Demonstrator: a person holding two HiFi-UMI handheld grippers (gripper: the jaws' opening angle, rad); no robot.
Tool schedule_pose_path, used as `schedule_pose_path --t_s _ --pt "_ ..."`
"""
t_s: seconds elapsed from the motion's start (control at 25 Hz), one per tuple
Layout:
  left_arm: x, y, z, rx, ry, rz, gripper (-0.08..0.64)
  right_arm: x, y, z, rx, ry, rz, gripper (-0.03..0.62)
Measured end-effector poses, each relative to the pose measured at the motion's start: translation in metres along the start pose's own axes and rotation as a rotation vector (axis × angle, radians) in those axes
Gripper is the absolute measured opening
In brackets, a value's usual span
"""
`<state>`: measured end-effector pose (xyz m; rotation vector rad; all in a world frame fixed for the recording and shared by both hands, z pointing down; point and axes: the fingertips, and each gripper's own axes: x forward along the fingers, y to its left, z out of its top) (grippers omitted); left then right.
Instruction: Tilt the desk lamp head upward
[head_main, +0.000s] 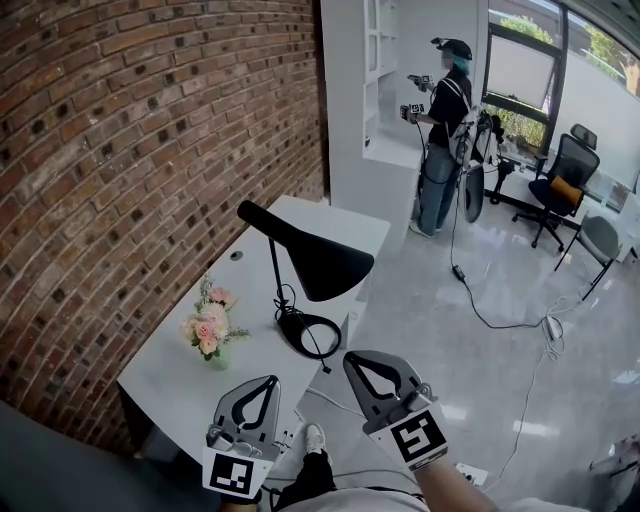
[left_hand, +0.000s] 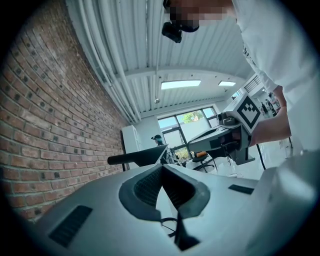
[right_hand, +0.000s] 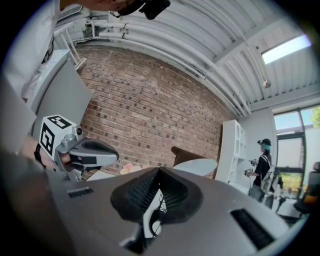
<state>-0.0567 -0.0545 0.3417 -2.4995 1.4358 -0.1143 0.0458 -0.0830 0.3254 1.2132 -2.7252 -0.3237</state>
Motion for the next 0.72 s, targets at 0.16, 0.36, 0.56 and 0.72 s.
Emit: schedule_pose_path --t_s 0.16,0.36,0.56,0.72 --pt "0.003 0.001 0.005 0.007 -0.007 -0.002 0.008 0.001 0.001 0.002 -0.005 0.005 0.008 0.017" --pt "0.007 0.004 0.01 0.0 -0.019 -0.003 0.008 0.006 0.003 0.003 -0.014 0.024 0.028 0.017" --pt "0.009 0.004 0.011 0.004 -0.025 -0.009 0.008 0.01 0.001 0.006 -0.022 0.024 0.032 0.017" --pt "0.011 0.001 0.012 -0.014 -0.021 -0.012 0.008 0.011 -0.001 0.006 -0.022 0.028 0.036 0.017"
